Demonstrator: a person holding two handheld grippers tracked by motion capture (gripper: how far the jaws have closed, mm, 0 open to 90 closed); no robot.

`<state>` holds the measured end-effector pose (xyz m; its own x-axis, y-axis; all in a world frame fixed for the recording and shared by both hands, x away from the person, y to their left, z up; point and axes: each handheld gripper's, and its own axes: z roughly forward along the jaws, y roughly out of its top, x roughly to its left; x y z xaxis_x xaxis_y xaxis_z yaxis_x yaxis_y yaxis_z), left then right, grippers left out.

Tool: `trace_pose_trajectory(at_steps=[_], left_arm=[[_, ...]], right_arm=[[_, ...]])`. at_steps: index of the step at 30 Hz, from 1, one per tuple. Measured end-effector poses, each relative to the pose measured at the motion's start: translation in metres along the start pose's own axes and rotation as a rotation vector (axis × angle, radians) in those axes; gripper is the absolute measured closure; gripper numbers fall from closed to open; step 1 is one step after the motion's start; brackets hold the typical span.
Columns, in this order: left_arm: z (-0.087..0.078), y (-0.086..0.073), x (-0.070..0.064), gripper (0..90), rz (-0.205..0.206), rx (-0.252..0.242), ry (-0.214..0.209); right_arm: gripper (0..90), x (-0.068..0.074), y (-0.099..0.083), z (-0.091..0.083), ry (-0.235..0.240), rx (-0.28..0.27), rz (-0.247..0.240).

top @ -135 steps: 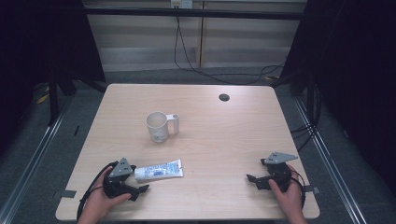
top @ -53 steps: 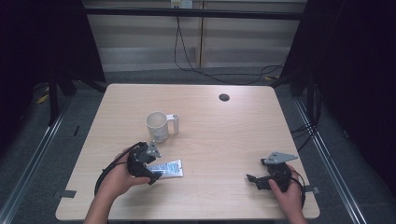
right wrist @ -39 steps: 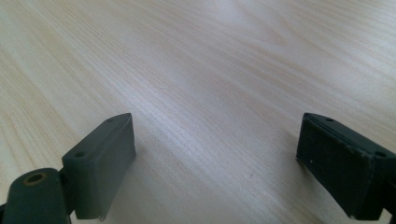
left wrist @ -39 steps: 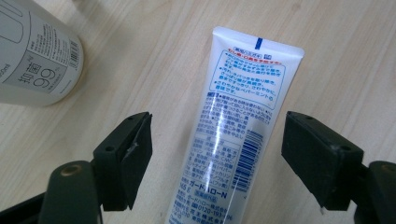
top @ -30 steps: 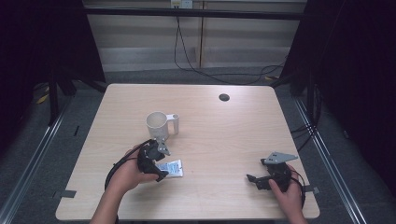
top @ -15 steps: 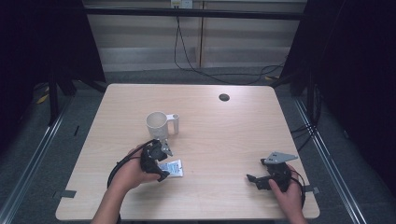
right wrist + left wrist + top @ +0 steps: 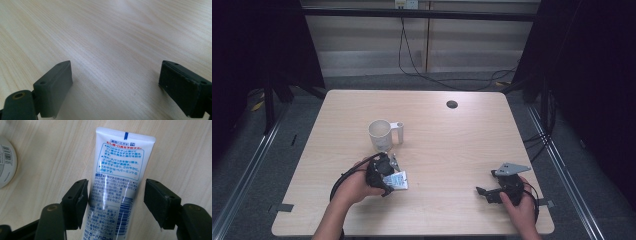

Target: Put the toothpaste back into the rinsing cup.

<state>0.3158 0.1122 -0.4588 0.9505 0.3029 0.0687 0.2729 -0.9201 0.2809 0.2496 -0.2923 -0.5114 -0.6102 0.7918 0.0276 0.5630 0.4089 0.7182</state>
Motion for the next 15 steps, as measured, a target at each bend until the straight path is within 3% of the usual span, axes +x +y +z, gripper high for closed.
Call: trace_pose_trajectory(at_steps=[6,11,15], left_arm=[[0.0005,0.0017,0.0004,43.3,0.014,0.020,0.000],[0.0001,-0.0006,-0.0006,49.7,0.026,-0.001,-0.006],[-0.0044,-0.0022,0.0004,62.6,0.007,-0.021,-0.006]], right_arm=[[11.0,0.0000,0.0002,0.0000,-0.001,0.002,-0.001],[11.0,0.0000,0.0004,0.0003,-0.001,0.003,-0.001],[11.0,0.0000,0.0004,0.0004,0.002,0.001,0.000]])
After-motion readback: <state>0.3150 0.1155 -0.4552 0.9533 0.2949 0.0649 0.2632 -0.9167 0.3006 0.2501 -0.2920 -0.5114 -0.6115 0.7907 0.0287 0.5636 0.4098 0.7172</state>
